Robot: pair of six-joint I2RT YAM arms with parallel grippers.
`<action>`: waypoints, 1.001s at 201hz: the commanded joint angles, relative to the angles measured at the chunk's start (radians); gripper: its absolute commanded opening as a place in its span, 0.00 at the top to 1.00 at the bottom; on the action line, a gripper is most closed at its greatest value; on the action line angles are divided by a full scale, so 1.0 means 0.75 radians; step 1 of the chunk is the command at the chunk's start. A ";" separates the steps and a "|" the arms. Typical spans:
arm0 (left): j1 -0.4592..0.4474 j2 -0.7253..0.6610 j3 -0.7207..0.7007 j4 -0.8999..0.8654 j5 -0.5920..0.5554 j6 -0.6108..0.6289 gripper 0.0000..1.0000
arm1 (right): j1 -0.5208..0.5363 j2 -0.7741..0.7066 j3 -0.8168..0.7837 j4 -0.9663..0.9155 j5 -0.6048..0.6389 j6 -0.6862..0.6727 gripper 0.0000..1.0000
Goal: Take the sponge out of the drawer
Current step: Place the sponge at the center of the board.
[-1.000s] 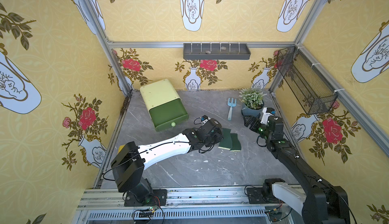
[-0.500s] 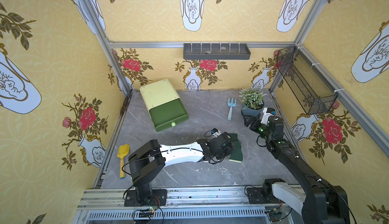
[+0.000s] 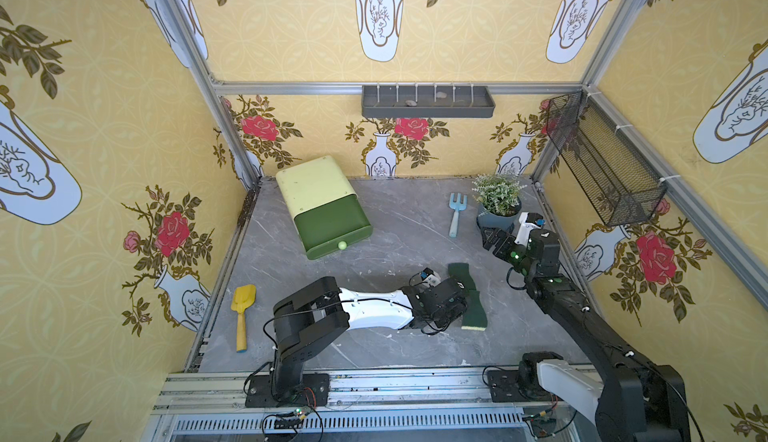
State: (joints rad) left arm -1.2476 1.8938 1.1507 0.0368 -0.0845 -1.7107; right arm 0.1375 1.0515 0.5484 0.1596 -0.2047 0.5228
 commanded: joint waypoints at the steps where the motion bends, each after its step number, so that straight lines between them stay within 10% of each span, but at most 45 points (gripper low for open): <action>1: -0.007 0.029 -0.006 0.036 0.019 -0.058 1.00 | 0.001 0.001 -0.003 0.065 -0.007 0.005 0.01; 155: -0.017 0.158 -0.070 0.209 0.130 -0.208 1.00 | 0.001 0.013 -0.001 0.065 -0.022 0.005 0.01; 201: -0.016 0.097 -0.109 0.178 0.083 -0.180 0.72 | 0.000 0.014 -0.001 0.066 -0.022 0.006 0.01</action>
State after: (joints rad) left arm -1.2606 1.9835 1.0859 0.1959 -0.0071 -1.8584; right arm 0.1368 1.0603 0.5484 0.1596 -0.2214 0.5259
